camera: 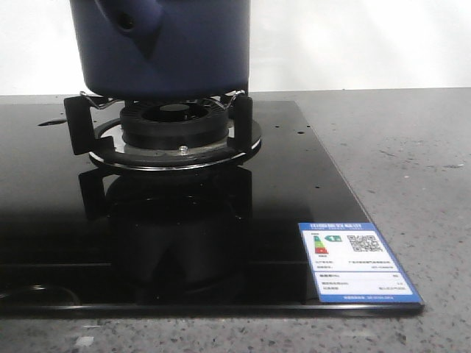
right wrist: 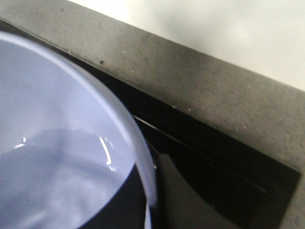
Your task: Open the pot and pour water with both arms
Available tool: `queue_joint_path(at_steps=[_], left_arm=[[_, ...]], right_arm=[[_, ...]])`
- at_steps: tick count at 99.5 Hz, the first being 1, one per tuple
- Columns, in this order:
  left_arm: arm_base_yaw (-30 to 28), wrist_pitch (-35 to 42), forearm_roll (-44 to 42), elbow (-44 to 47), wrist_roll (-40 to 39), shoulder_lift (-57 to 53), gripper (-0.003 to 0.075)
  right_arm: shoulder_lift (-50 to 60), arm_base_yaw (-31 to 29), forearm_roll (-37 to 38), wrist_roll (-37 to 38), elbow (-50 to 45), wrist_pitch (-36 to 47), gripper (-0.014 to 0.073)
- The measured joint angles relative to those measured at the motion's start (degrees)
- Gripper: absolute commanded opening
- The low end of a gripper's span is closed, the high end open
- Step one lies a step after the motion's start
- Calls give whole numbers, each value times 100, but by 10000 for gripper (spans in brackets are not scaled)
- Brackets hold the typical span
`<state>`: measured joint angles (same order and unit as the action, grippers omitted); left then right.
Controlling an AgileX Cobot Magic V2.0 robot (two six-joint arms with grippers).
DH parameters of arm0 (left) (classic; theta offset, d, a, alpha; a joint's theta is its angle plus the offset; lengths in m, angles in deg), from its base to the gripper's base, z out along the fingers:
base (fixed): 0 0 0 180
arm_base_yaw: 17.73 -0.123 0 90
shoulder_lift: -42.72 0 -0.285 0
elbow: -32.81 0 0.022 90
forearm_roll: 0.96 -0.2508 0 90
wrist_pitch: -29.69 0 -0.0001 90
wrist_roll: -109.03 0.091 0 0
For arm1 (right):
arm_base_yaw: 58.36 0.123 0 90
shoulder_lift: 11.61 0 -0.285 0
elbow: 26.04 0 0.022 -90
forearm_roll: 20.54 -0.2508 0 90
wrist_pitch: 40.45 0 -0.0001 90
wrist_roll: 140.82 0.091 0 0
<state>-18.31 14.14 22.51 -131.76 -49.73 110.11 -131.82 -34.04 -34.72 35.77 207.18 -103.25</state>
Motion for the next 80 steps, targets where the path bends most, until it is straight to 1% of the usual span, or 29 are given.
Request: queue_joint_path(at_steps=[18,33,51,66,80], left_arm=[[0,0,0,0,0,0,378],[0,0,0,0,0,0,378],[0,0,59,0,0,0,378],[0,0,78,0,0,0,378],[0,0,81,0,0,0,378]], right_arm=[[-1,212,296,-84,-352,791,-41],[229,336,456,-179,-1048,1628,-41],[773,485,618,-215,-2182,3014,-41],[1145,493,656,-217,-3171,4362,-41],[1342,493,669,-227,-3987,5454,-42]])
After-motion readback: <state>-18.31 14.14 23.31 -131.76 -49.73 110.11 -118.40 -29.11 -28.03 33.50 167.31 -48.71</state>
